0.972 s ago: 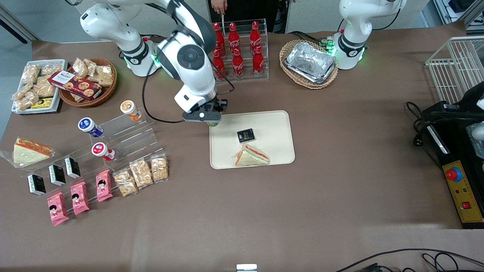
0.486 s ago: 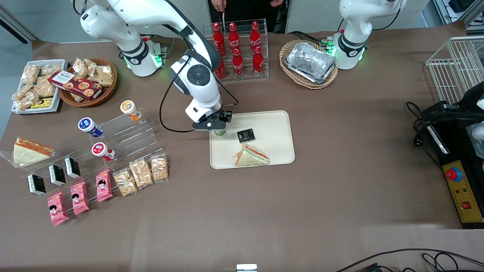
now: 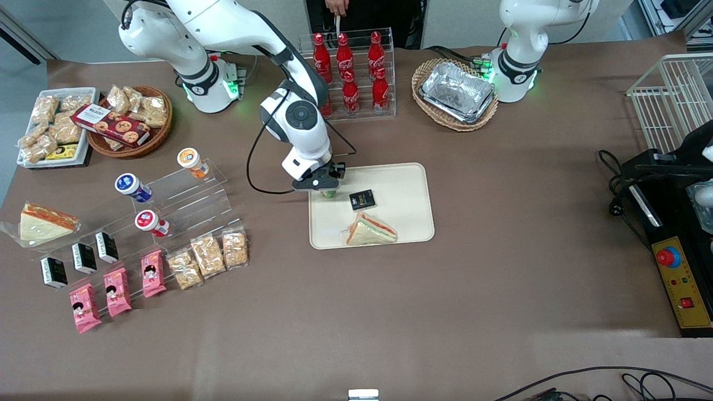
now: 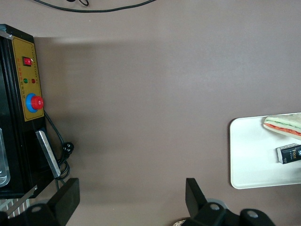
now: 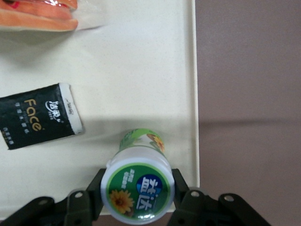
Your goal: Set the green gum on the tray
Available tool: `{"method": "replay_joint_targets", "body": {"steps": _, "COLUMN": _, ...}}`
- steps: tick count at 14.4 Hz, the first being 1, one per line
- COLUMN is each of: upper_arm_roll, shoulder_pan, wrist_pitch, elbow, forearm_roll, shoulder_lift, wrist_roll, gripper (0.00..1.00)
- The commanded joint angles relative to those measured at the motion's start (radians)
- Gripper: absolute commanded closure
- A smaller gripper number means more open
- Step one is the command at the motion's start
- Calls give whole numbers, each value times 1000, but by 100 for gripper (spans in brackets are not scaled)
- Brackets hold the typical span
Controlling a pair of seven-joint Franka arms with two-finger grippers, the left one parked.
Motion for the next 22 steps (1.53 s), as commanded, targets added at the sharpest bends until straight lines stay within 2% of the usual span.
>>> {"method": "replay_joint_targets", "body": {"steps": 1, "upper_arm_roll": 0, "shoulder_pan": 3, "wrist_pitch": 32, "elbow": -3, "forearm_roll": 7, "shoulder_lift": 12, "wrist_roll": 10, "gripper": 53}}
{"method": "replay_joint_targets", "body": {"steps": 2, "upper_arm_roll": 0, "shoulder_pan": 5, "wrist_pitch": 32, "elbow": -1, "forearm_roll": 7, "shoulder_lift": 14, "wrist_roll": 8, "gripper": 22}}
{"method": "replay_joint_targets", "body": {"steps": 3, "upper_arm_roll": 0, "shoulder_pan": 5, "wrist_pitch": 32, "elbow": 1, "forearm_roll": 7, "shoulder_lift": 9, "wrist_roll": 8, "gripper": 0}}
{"method": "replay_joint_targets", "body": {"steps": 6, "upper_arm_roll": -2, "shoulder_pan": -9, "wrist_pitch": 6, "elbow": 2, "forearm_roll": 8, "shoulder_lift": -66, "wrist_roll": 4, "gripper": 0}}
{"method": "replay_joint_targets", "body": {"steps": 8, "upper_arm_roll": -5, "shoulder_pan": -49, "wrist_pitch": -119, "elbow": 13, "forearm_roll": 7, "shoulder_lift": -173, "wrist_roll": -13, "gripper": 0}}
{"method": "replay_joint_targets", "body": {"steps": 10, "upper_arm_roll": -3, "shoulder_pan": -118, "wrist_pitch": -245, "elbow": 13, "forearm_roll": 4, "shoulder_lift": -300, "wrist_roll": -144, "gripper": 0}}
{"method": "replay_joint_targets", "body": {"steps": 13, "upper_arm_roll": -3, "shoulder_pan": -260, "wrist_pitch": -349, "elbow": 19, "forearm_roll": -4, "shoulder_lift": -432, "wrist_roll": -310, "gripper": 0}}
{"method": "replay_joint_targets", "body": {"steps": 15, "upper_arm_roll": -8, "shoulder_pan": -397, "wrist_pitch": -431, "elbow": 63, "forearm_roll": -4, "shoulder_lift": -491, "wrist_roll": -453, "gripper": 0}}
{"method": "replay_joint_targets", "body": {"steps": 16, "upper_arm_roll": -15, "shoulder_pan": -478, "wrist_pitch": -486, "elbow": 107, "forearm_roll": -4, "shoulder_lift": -495, "wrist_roll": -583, "gripper": 0}}
{"method": "replay_joint_targets", "body": {"steps": 18, "upper_arm_roll": -83, "shoulder_pan": -566, "wrist_pitch": -567, "elbow": 213, "forearm_roll": -2, "shoulder_lift": -479, "wrist_roll": -838, "gripper": 0}}
{"method": "replay_joint_targets", "body": {"steps": 20, "upper_arm_roll": -199, "shoulder_pan": -571, "wrist_pitch": -618, "elbow": 254, "forearm_roll": -7, "shoulder_lift": -480, "wrist_roll": -914, "gripper": 0}}
{"method": "replay_joint_targets", "body": {"steps": 22, "upper_arm_roll": -241, "shoulder_pan": -598, "wrist_pitch": -662, "elbow": 280, "forearm_roll": -53, "shoulder_lift": -486, "wrist_roll": -952, "gripper": 0}}
